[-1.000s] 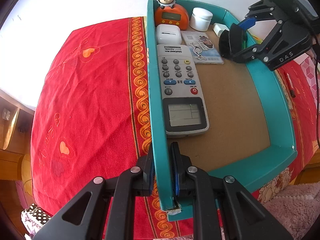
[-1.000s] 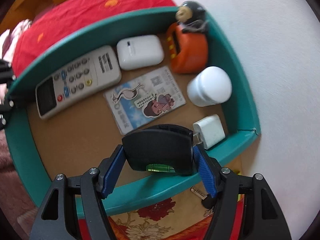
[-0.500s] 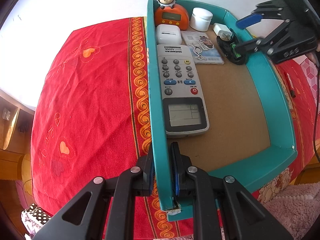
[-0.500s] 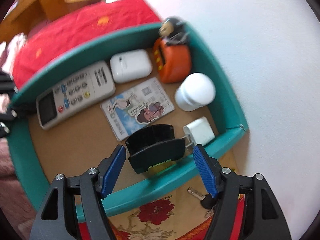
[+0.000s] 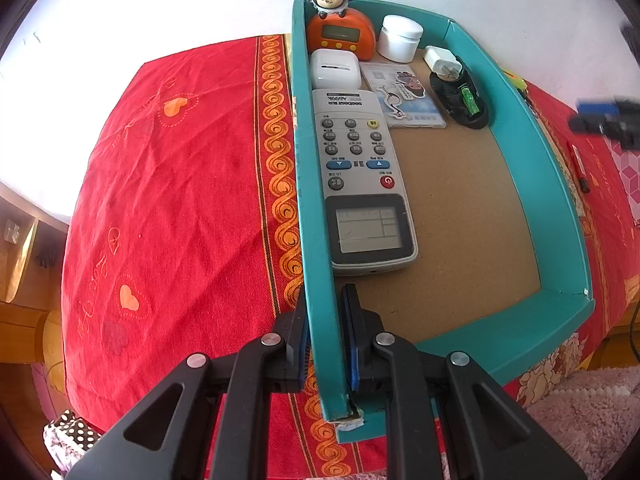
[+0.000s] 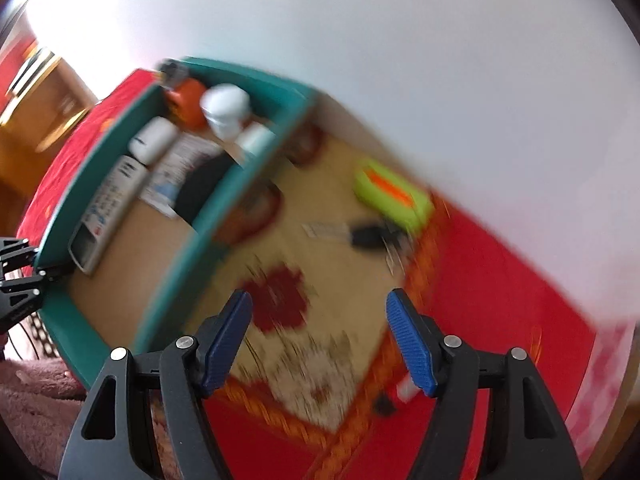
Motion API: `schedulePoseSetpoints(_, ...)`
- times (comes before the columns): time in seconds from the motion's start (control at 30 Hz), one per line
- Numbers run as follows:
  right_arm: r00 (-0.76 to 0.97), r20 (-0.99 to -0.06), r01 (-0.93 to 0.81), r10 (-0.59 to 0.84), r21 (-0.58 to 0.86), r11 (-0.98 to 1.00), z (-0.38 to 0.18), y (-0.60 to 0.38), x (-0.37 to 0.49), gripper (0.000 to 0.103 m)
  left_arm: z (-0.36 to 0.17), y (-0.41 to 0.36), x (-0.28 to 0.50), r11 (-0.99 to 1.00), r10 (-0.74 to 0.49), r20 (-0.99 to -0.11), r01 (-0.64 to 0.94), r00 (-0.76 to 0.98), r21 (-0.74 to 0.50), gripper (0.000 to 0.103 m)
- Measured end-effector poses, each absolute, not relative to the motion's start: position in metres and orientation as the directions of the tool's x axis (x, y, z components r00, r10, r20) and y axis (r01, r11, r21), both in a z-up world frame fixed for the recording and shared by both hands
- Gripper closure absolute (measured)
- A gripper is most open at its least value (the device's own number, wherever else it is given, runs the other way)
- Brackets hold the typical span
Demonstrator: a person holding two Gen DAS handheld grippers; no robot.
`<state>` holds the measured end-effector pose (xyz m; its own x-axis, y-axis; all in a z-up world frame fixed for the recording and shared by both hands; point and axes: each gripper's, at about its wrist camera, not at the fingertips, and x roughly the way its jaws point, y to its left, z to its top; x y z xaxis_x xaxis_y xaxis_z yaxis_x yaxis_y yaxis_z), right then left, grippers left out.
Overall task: Organize objects
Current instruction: 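Move the right gripper to the red cylinder and grasp it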
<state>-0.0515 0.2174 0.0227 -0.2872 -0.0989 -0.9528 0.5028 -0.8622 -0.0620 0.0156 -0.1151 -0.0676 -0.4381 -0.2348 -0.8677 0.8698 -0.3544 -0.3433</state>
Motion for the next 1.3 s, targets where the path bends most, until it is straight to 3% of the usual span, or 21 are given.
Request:
schedulePoseSetpoints(0.53, -0.219, -0.975, 0.174, -0.031, -0.007, -0.985, -0.025, 0.293, -0.032, 0.033, -0.066, -0.117, 0.012, -0.341, -0.239, -0.868, 0.874, -0.436, -0.345, 0.09)
schedulePoseSetpoints(1.03, -0.217, -0.975, 0.046, -0.049, 0.04, -0.998, -0.037, 0.3, -0.047, 0.056, -0.066, -0.117, 0.01, -0.249, -0.283, -0.861, 0.9, -0.421, -0.358, 0.09)
schedulePoseSetpoints(1.17, -0.236, -0.972, 0.055, -0.008, -0.005, -0.998, -0.036, 0.295, -0.047, 0.077, -0.066, -0.117, 0.009, -0.246, -0.285, -0.861, 0.9, -0.421, -0.359, 0.09)
schedulePoseSetpoints(1.3, -0.237, -0.971, 0.069, -0.021, 0.005, -0.998, -0.035, 0.29, -0.045, 0.082, -0.066, -0.118, 0.009, -0.244, -0.285, -0.861, 0.901, -0.42, -0.359, 0.09)
